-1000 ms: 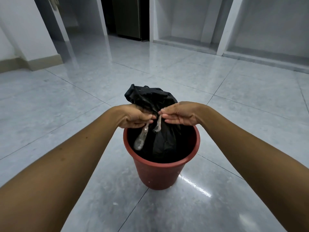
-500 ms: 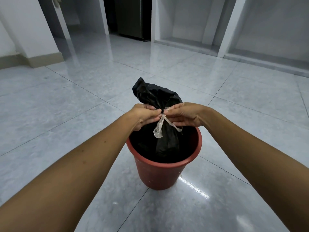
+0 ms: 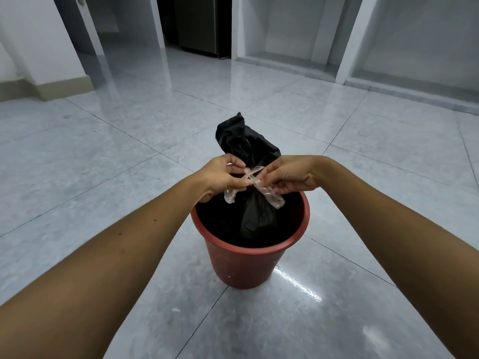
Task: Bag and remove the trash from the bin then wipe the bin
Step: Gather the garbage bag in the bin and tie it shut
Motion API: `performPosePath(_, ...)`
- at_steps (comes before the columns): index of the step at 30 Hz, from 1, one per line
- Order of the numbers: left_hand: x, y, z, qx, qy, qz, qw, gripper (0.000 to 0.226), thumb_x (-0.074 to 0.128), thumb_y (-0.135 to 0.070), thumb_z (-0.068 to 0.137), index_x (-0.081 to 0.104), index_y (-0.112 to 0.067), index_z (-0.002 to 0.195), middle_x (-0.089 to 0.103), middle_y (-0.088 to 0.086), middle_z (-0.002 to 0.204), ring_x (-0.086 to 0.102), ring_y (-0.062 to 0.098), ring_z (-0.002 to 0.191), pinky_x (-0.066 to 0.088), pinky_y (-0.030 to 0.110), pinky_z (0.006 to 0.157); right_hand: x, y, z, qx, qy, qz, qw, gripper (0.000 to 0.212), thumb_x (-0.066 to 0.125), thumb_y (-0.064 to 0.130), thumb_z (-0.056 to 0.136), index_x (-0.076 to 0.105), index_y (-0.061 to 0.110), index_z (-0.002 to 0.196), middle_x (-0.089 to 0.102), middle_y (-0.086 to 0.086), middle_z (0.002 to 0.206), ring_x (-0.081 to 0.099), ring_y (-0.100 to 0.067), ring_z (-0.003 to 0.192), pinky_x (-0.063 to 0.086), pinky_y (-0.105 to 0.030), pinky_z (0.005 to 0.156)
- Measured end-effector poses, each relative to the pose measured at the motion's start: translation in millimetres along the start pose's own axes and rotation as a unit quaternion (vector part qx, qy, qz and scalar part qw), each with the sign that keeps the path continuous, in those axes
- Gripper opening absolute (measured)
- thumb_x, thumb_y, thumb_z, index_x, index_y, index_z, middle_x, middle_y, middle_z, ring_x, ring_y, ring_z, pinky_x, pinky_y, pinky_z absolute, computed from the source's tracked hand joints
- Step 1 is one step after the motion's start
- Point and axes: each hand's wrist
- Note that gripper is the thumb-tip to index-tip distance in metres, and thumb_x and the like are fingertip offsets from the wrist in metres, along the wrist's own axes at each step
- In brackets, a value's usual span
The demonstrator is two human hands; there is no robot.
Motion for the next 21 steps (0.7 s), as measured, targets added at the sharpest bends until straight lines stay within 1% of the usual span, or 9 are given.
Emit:
performPosePath(2, -5, 1, -1, -0.005, 0.024, 0.015, 1.000, 0.027, 0.064, 0.014, 0.078, 0.050, -0.007, 0.087, 0.068, 0.012, 0.082, 0.070, 0.017, 0.070, 0.060, 0.024, 0.064, -4, 2, -5, -0.009, -0.031, -0.136, 0.990, 0.010, 0.057, 0.005, 0.086, 0.066, 0.004, 0.091, 0.048, -0.003, 0.057, 0.044, -0.009, 0.045, 0.039, -0.019, 0.043)
performPosePath(4, -15, 3, -2, -0.014, 0.043, 0.065, 0.997, 0.021, 0.064, 0.010, 0.080, 0.052, -0.005, 0.086, 0.072, 0.006, 0.071, 0.071, 0.011, 0.067, 0.059, 0.023, 0.063, -9, 1, -12, -0.030, -0.073, -0.267, 0.961, 0.013, 0.056, 0.014, 0.084, 0.067, 0.011, 0.078, 0.045, -0.002, 0.060, 0.039, -0.014, 0.052, 0.033, -0.022, 0.047)
performPosePath(6, -27, 4, -5, -0.015, 0.051, 0.123, 0.991, 0.015, 0.065, 0.007, 0.082, 0.055, -0.004, 0.087, 0.073, 0.005, 0.073, 0.072, 0.009, 0.067, 0.058, 0.020, 0.059, -19, -5, -17, -0.030, -0.120, -0.393, 0.911, 0.020, 0.053, 0.020, 0.086, 0.061, 0.017, 0.068, 0.049, -0.002, 0.065, 0.044, -0.019, 0.062, 0.039, -0.027, 0.055)
performPosePath(9, -37, 5, -8, -0.021, 0.047, 0.228, 0.972, 0.016, 0.066, 0.007, 0.081, 0.057, -0.006, 0.080, 0.072, 0.001, 0.067, 0.068, 0.006, 0.056, 0.046, 0.014, 0.040, -36, -27, -25, -0.009, -0.204, -0.521, 0.829, 0.024, 0.050, 0.026, 0.092, 0.059, 0.019, 0.069, 0.058, -0.006, 0.075, 0.053, -0.026, 0.079, 0.046, -0.032, 0.071)
performPosePath(11, -39, 7, -8, -0.020, 0.041, 0.300, 0.953, 0.023, 0.068, 0.006, 0.080, 0.055, -0.010, 0.071, 0.071, 0.000, 0.063, 0.066, 0.008, 0.053, 0.042, 0.013, 0.037, -44, -41, -29, -0.017, -0.264, -0.511, 0.818, 0.027, 0.052, 0.021, 0.088, 0.054, 0.023, 0.061, 0.054, -0.005, 0.068, 0.052, -0.027, 0.077, 0.041, -0.029, 0.062)
performPosePath(13, -41, 9, -7, -0.008, 0.038, 0.335, 0.941, 0.024, 0.070, 0.005, 0.079, 0.058, -0.013, 0.070, 0.073, 0.006, 0.073, 0.069, 0.016, 0.066, 0.053, 0.020, 0.053, -53, -49, -33, -0.026, -0.298, -0.493, 0.817, 0.031, 0.052, 0.018, 0.086, 0.049, 0.025, 0.055, 0.051, -0.003, 0.062, 0.050, -0.026, 0.072, 0.033, -0.027, 0.053)
performPosePath(15, -44, 9, -7, -0.004, 0.036, 0.338, 0.940, 0.021, 0.070, 0.005, 0.079, 0.061, -0.013, 0.070, 0.074, 0.004, 0.073, 0.071, 0.018, 0.073, 0.057, 0.027, 0.067, -59, -55, -38, -0.020, -0.314, -0.486, 0.816, 0.029, 0.052, 0.017, 0.085, 0.051, 0.023, 0.057, 0.052, -0.003, 0.063, 0.049, -0.025, 0.071, 0.030, -0.025, 0.050)
performPosePath(19, -39, 6, -9, -0.005, 0.021, 0.357, 0.934, 0.022, 0.065, 0.003, 0.083, 0.060, -0.015, 0.071, 0.073, 0.001, 0.073, 0.069, 0.011, 0.067, 0.053, 0.015, 0.057, -61, -58, -36, 0.045, -0.324, -0.469, 0.820, 0.020, 0.051, 0.019, 0.088, 0.058, 0.013, 0.071, 0.055, -0.009, 0.073, 0.050, -0.026, 0.072, 0.031, -0.026, 0.049)
performPosePath(21, -33, 2, -9, -0.034, 0.011, 0.331, 0.943, 0.026, 0.054, 0.006, 0.087, 0.058, -0.015, 0.074, 0.068, 0.002, 0.077, 0.060, 0.008, 0.063, 0.044, 0.009, 0.044, -57, -49, -31, 0.054, -0.339, -0.348, 0.872, 0.019, 0.048, 0.016, 0.091, 0.055, 0.007, 0.075, 0.049, -0.010, 0.072, 0.051, -0.024, 0.057, 0.034, -0.024, 0.045)
Point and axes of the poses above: each hand's wrist, its own z-axis towards the middle knuckle, its own x-axis out of the palm, y = z × x
